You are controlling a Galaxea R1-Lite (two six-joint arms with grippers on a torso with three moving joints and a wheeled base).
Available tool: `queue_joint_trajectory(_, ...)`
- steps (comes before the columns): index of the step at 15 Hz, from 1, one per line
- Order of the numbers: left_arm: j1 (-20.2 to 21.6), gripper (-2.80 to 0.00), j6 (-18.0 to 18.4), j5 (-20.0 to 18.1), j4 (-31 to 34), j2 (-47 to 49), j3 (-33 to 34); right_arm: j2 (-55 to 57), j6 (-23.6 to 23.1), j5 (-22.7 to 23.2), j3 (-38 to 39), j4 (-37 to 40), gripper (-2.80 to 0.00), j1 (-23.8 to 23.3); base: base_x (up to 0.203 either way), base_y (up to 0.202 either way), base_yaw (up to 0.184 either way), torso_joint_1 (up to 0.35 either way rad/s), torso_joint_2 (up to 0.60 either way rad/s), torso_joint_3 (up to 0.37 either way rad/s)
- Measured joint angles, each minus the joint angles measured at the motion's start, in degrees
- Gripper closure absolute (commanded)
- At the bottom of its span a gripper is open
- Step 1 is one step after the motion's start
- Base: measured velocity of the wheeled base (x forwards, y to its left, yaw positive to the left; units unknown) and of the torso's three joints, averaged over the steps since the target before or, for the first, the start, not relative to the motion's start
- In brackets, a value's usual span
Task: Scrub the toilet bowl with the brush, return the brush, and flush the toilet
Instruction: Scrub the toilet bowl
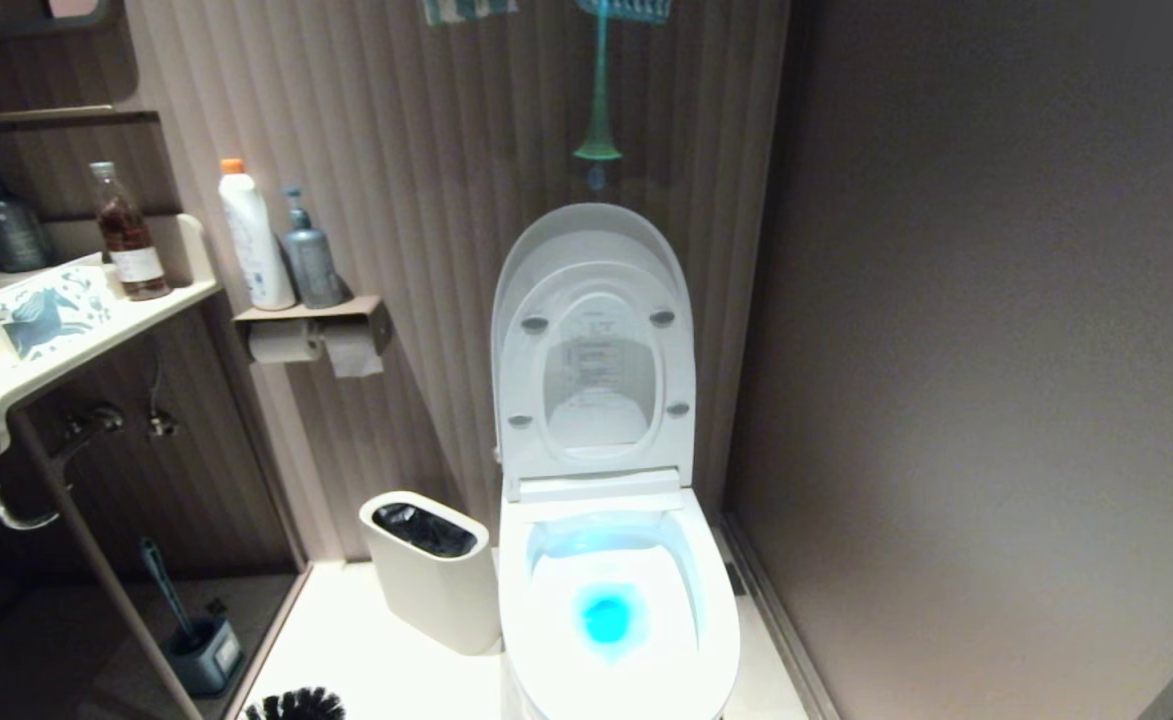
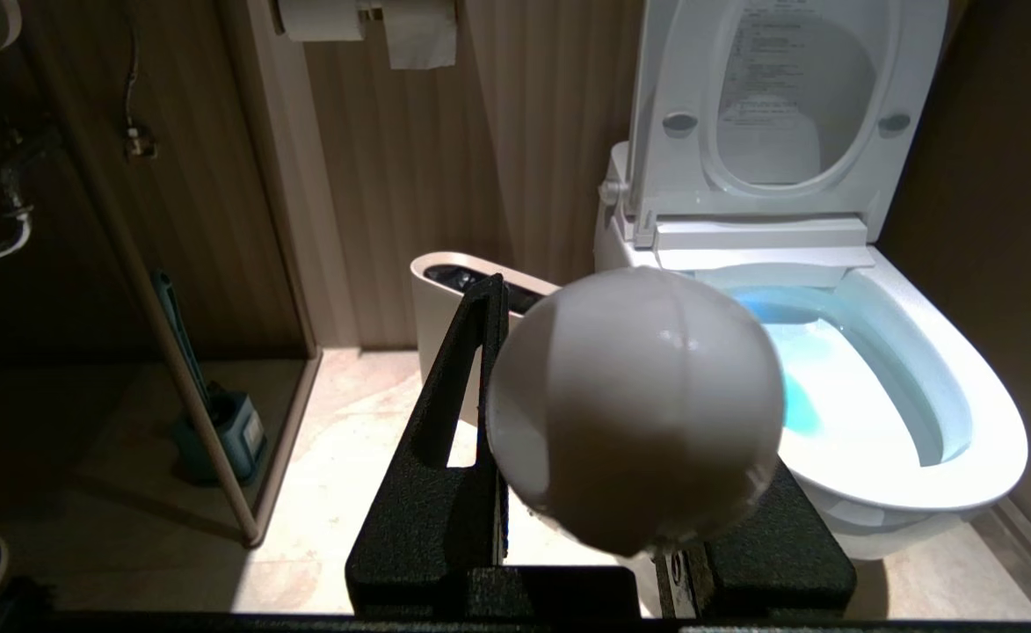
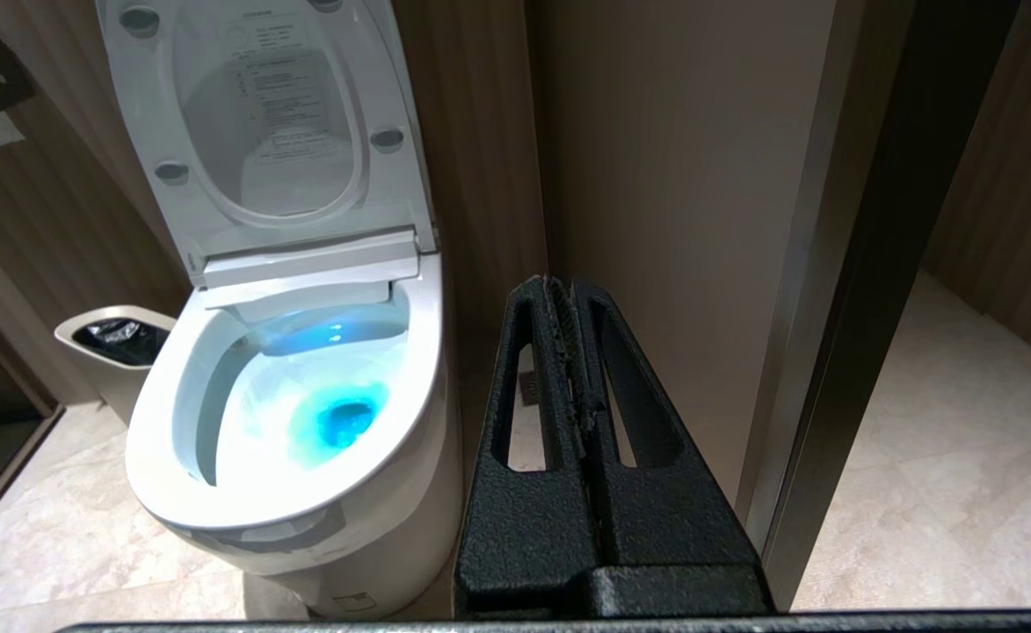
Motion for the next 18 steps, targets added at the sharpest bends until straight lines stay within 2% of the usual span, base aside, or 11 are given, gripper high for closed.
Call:
queue_joint_trajectory(13,0.0,0.0,0.19,-0.04,0.23,0.0,-0.16,0.0,0.12,-0.01,0.0,-0.06,0.0,0.0,0.0,0.0,0.0,0.0,0.0,0.0)
queue_joint_trajectory(18,0.0,0.0,0.17,-0.05,0.23,0.0,-0.18,0.0,0.12,-0.02,0.0,-0.06,0.0,0.0,0.0,0.0,0.0,0.002,0.01,-0.148)
